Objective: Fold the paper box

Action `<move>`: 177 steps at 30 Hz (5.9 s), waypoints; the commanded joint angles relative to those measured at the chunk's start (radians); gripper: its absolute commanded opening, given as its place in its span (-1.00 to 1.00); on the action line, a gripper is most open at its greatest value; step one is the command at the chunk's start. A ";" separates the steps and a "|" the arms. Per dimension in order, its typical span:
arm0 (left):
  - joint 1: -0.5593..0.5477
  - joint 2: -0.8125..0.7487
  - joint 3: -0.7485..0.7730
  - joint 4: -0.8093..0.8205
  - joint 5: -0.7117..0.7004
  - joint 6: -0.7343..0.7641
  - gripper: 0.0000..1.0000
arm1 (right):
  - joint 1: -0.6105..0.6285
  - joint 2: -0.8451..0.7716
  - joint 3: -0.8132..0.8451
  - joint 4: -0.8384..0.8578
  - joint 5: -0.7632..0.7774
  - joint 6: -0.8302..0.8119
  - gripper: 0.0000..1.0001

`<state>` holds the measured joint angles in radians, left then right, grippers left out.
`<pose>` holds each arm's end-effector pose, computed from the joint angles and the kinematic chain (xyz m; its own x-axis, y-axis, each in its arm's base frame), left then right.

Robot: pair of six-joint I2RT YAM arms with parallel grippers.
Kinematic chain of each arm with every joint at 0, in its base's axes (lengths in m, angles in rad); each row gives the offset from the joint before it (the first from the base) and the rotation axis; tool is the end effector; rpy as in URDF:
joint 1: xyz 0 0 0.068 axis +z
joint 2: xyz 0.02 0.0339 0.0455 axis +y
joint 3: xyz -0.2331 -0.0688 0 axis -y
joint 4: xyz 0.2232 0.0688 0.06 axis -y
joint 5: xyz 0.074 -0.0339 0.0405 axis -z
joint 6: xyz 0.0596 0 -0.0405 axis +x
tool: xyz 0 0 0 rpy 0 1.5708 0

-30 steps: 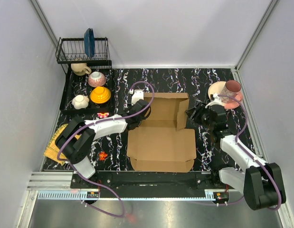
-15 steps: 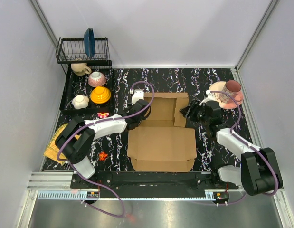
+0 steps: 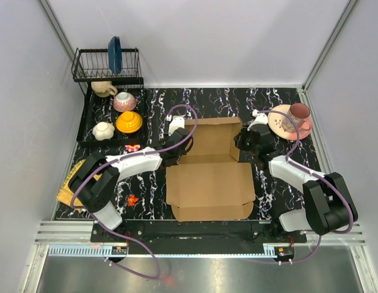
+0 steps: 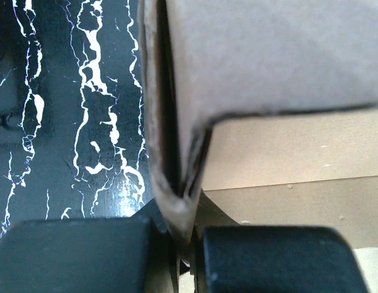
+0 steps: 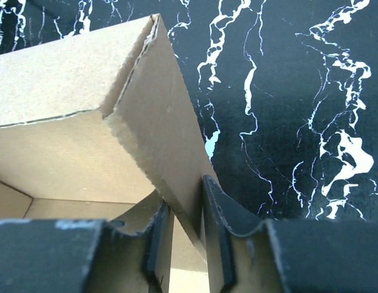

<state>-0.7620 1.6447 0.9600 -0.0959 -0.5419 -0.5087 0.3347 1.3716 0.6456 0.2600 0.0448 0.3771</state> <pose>0.2650 -0.2104 0.1633 -0.6036 -0.0008 -0.7973 0.0371 0.9989 -0.0290 0.2842 0.0960 0.1787 -0.5015 0.2151 -0.8380 -0.1137 0.9438 0.3103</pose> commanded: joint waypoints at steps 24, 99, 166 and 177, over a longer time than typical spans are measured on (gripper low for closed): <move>-0.046 -0.045 0.026 -0.065 0.105 0.035 -1.00 | 0.141 0.144 0.114 -0.140 0.339 -0.124 -0.61; -0.135 0.178 -0.411 1.757 -0.386 0.590 -0.67 | 0.256 -0.673 -0.199 -0.171 0.227 0.006 0.99; -0.267 -0.133 -0.534 1.526 -0.369 0.608 0.17 | 0.038 -0.157 -0.093 0.170 0.116 0.155 0.92; -0.267 -0.605 -0.329 0.478 -0.288 0.230 0.51 | 0.038 -0.172 -0.119 0.153 0.115 0.151 0.88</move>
<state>-1.0557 1.1221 0.5854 0.6582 -0.8970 -0.1551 0.3775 1.2072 0.5529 0.4526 0.1444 0.5568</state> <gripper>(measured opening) 0.696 0.948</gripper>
